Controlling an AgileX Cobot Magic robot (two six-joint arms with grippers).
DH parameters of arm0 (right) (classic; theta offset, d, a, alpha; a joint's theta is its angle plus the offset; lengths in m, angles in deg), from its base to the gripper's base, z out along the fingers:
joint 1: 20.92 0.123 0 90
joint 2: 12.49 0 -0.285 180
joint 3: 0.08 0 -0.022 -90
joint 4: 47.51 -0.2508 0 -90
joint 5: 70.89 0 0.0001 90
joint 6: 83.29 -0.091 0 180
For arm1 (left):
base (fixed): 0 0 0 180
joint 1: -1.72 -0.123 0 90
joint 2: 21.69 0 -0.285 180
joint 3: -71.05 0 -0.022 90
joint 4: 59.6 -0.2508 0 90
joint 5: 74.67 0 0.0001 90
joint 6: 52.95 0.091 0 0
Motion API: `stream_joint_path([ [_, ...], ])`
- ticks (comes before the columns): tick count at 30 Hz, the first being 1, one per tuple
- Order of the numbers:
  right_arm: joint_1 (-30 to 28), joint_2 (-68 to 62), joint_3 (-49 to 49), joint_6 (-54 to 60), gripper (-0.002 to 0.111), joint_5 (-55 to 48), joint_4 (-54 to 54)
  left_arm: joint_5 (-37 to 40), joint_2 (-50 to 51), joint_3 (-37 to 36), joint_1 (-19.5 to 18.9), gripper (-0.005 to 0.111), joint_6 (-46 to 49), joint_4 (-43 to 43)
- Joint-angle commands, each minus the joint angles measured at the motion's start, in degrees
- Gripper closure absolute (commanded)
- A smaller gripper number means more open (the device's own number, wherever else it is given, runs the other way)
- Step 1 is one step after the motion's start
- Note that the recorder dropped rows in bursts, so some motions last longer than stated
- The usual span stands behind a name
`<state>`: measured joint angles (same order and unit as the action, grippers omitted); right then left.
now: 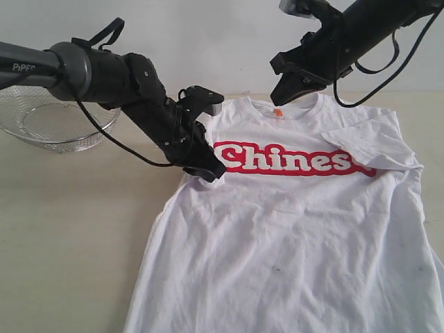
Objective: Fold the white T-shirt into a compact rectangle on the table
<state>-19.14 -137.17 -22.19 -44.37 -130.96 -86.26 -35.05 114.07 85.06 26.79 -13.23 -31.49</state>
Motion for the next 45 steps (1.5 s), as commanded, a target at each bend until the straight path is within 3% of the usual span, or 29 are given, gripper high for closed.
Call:
stream_joint_path([
  [1,-0.01,0.77,0.04,0.45,0.109,0.20,0.58,0.85,-0.32,0.41,0.02,0.056,-1.38,-0.59],
  [3,-0.01,0.77,0.04,0.45,0.109,-0.93,1.11,-0.55,-0.32,0.53,-0.48,0.048,-4.08,-3.93],
  [9,-0.01,0.77,0.04,-0.58,0.109,-0.72,4.76,5.80,-4.00,2.69,-5.35,0.050,-20.02,-22.91],
  [16,-0.01,0.77,0.04,-0.58,0.109,-0.94,4.76,3.69,-6.62,2.69,-8.53,0.059,-20.94,-22.65],
  [18,-0.01,0.25,0.04,-0.58,0.109,-0.67,4.76,3.93,-6.62,2.69,-8.53,0.074,-20.94,-22.15],
  [20,-0.01,-0.32,0.04,-0.58,0.109,-0.44,4.76,2.17,-6.62,2.69,-8.53,0.102,-20.94,-19.45],
  [25,-0.01,-1.29,0.04,-0.58,0.109,-0.99,4.85,-1.88,-6.62,2.94,-8.53,0.102,-20.68,-16.66],
  [31,-0.01,-1.58,0.04,-0.58,0.109,-1.16,4.85,4.65,-6.62,3.08,-8.41,0.102,-13.61,-12.09],
  [37,-0.01,-1.58,0.04,0.17,0.109,-2.33,6.23,6.49,-9.63,3.08,-10.29,0.102,-26.11,-21.71],
  [40,-0.01,-1.58,0.04,0.17,0.109,-2.33,7.46,10.24,-11.02,3.08,-12.89,0.102,-23.94,-16.39],
  [45,-0.01,-1.58,0.04,0.42,0.109,-2.45,7.59,12.49,-11.72,-1.47,-18.94,0.102,-12.32,9.56],
])
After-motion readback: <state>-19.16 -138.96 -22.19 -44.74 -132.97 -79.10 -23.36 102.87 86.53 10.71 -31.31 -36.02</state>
